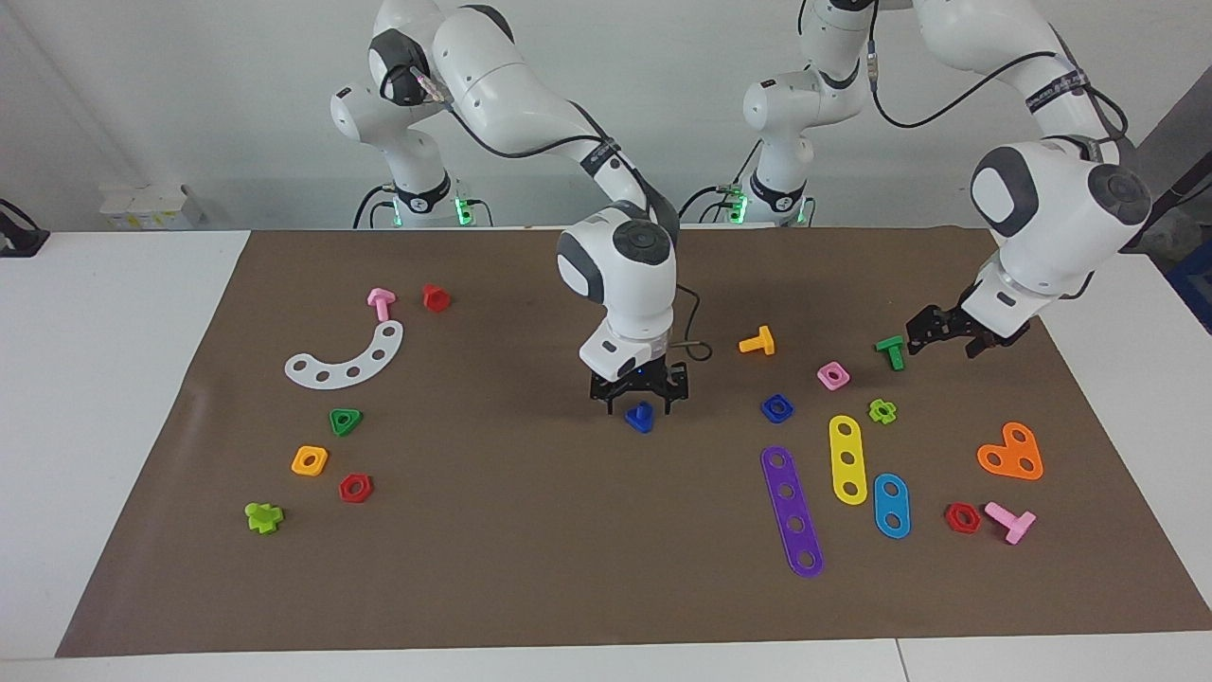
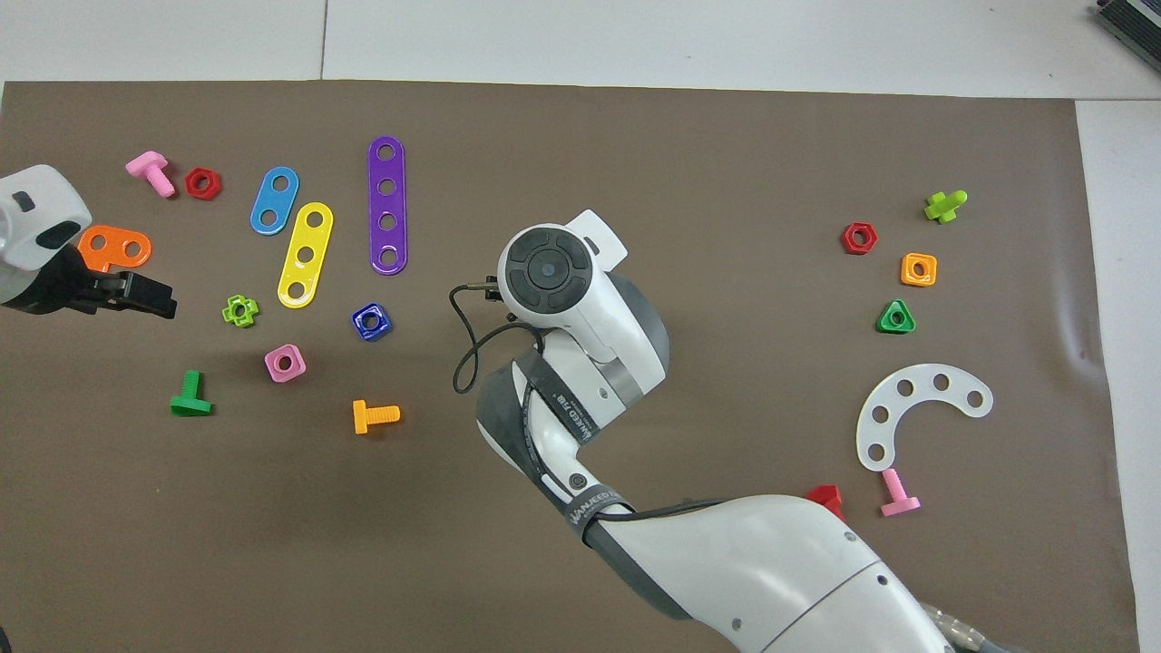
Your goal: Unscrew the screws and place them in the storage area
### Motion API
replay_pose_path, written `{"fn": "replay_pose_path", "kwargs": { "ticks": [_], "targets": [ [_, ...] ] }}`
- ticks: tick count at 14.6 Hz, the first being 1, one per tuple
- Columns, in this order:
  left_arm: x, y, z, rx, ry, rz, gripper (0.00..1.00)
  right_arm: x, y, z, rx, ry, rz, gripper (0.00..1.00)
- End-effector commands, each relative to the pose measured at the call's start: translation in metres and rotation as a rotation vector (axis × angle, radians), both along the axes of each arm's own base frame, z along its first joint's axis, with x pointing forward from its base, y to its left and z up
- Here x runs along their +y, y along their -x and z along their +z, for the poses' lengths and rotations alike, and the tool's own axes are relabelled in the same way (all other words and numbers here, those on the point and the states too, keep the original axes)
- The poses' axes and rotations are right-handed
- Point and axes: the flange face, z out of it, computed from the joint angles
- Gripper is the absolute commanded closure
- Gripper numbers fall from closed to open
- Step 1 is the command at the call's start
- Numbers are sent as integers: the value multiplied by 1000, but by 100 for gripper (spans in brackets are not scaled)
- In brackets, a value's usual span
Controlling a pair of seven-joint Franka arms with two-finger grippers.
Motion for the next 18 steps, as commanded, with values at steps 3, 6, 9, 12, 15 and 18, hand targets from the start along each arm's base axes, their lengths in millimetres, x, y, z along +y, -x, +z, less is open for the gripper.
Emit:
{"fn": "replay_pose_path", "kwargs": {
  "ticks": [3,6,9,12,15,18],
  "targets": [
    [-22,36,91,-20,-13,96,0,9,5,-3,-3,7,26,41],
    [-40,53,117,-33,-25,88,0,7,12,-15,17,25,49,46],
    [-45,63,134,-56,-31,83,0,7,14,-15,21,29,60,50],
    [-45,69,136,-48,-33,83,0,5,18,-21,37,42,74,61],
    [-45,70,139,-51,-36,84,0,4,18,-20,38,46,90,86],
    [-45,71,139,-56,-37,84,2,7,16,-12,35,38,85,100]
  ]
}}
